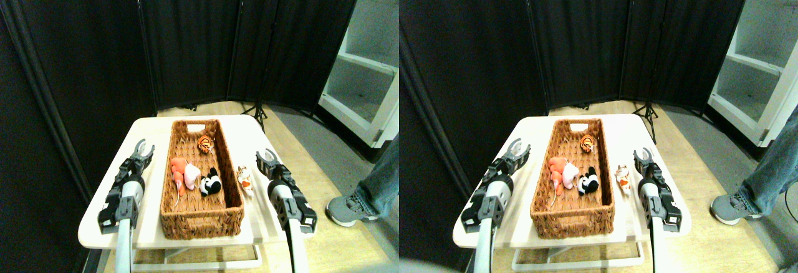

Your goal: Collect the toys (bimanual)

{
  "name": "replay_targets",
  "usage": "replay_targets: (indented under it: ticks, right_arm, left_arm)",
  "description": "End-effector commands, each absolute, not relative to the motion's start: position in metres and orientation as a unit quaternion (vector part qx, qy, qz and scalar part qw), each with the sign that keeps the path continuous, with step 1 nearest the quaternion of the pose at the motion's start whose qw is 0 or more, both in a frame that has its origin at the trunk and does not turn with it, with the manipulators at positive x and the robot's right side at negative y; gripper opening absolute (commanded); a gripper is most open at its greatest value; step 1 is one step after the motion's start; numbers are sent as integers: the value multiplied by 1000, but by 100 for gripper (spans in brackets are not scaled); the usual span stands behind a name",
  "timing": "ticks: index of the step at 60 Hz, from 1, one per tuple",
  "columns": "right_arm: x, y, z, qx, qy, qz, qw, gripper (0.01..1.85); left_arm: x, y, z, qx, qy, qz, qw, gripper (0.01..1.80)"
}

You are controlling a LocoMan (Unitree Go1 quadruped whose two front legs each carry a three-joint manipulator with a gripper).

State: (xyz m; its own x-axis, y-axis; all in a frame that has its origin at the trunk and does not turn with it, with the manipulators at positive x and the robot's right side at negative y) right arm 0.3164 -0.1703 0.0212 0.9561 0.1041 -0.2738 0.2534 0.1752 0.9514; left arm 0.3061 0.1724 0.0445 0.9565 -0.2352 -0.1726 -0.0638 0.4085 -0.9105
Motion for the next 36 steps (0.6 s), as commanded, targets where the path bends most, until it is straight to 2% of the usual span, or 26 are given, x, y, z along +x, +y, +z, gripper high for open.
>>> replay_targets:
  ticks: [1, 4, 6, 8, 17, 20, 23, 28, 32, 34, 36]
  right_arm:
    - [318, -161, 29, 632, 155, -27, 759, 25]
    - [318, -154, 29, 625, 167, -27, 762, 47]
    - [318, -153, 29, 628, 170, -29, 759, 48]
    - [318, -150, 29, 615, 175, -20, 768, 53]
    - [317, -140, 27, 619, 190, -10, 762, 42]
    - [318, -138, 27, 601, 201, 4, 774, 53]
    - [318, -136, 27, 613, 206, 0, 762, 57]
    - [319, -133, 25, 622, 216, -4, 752, 73]
    - [320, -132, 23, 628, 223, -5, 746, 75]
    - [321, -132, 22, 623, 225, -5, 749, 72]
    - [322, -131, 19, 631, 234, -7, 739, 68]
  left_arm:
    - [303, 175, 45, -533, 120, -54, 836, 18]
    - [299, 178, 38, -536, 117, -35, 835, 19]
    - [299, 179, 37, -536, 118, -34, 835, 19]
    - [298, 181, 32, -535, 120, -30, 836, 21]
    - [295, 186, 20, -540, 121, -9, 833, 28]
    - [294, 186, 17, -544, 119, -1, 831, 30]
    - [294, 186, 16, -544, 118, 0, 831, 30]
    - [294, 185, 12, -545, 117, 1, 830, 35]
    - [294, 185, 9, -550, 122, 0, 826, 36]
    - [295, 185, 8, -552, 124, 1, 824, 36]
    - [295, 185, 7, -551, 124, 0, 826, 35]
